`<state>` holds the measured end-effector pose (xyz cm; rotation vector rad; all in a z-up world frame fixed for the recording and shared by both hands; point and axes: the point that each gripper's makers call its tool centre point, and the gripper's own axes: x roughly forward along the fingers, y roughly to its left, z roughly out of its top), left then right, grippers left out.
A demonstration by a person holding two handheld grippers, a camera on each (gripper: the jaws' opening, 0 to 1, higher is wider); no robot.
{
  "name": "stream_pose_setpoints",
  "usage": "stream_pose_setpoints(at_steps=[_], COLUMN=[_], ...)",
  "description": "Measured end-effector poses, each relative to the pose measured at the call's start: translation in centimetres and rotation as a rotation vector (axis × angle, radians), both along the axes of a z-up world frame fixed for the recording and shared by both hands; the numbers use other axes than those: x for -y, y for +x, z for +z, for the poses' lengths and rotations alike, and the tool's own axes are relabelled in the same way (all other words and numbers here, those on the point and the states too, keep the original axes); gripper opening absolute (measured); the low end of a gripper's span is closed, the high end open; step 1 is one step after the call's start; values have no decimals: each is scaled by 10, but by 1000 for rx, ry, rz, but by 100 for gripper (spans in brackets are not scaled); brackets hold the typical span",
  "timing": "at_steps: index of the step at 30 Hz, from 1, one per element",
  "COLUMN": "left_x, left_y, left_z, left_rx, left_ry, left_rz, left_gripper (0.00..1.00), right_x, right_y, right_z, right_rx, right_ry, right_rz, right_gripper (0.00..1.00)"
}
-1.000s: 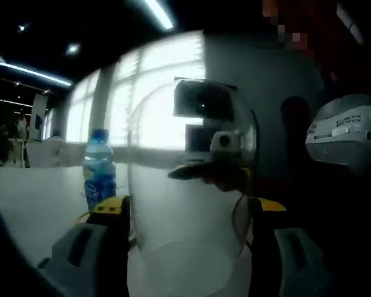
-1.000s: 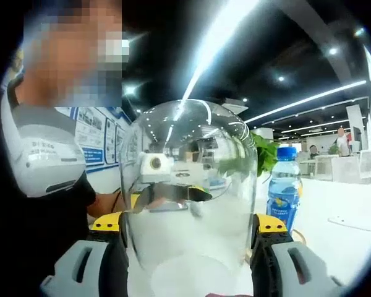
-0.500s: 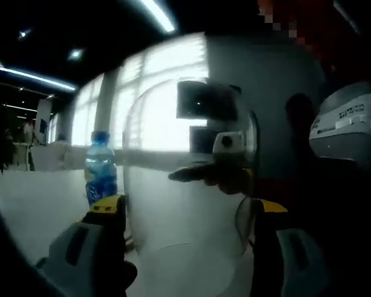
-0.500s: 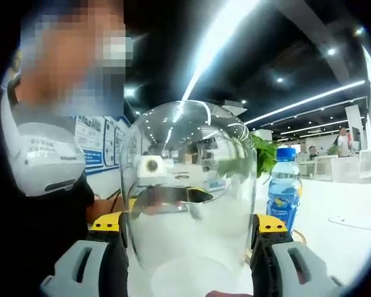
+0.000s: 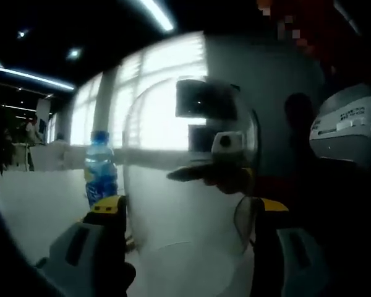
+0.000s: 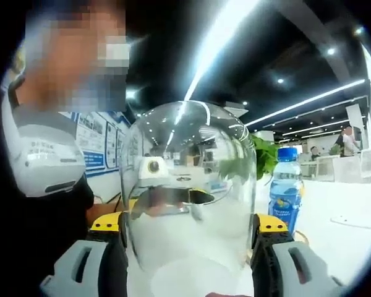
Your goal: Open the cover put in the Mizone put the cover back on
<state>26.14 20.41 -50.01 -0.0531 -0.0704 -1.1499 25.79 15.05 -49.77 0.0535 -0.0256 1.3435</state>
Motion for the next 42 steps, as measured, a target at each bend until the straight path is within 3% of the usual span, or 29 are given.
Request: stream_pose_setpoints(at_steps=[4,8,14,16,20,38,42], left_x=[-1,1,5,8,10,13,16], left_y=[3,6,9,8,7,6,6], left_z=[0,-7,-5,-7,-9,-4,-3], left_rx=[-34,-153,-210,-182,-151,-137,-136], left_ry=[-5,-8,0,38,40,17,39], left_rz=[-23,-61,-89,-73,-64,-93,-113], left_gripper=[73,75,77,77,77,78,80], right_x=[-2,-3,-4,-6,-6,-10,-14], right_y=[3,3,4,3,2,4,6], right_z=[-1,-1,-2,-3,-4,-3,-3], right_rx=[-13,-25,-37,-41,-36,-46,-58], right_ry=[11,-2,-39,-48,-44,-33,-41], right_rz=[9,18,37,39,30,52,75], right_gripper=[77,78,78,79,79,82,84])
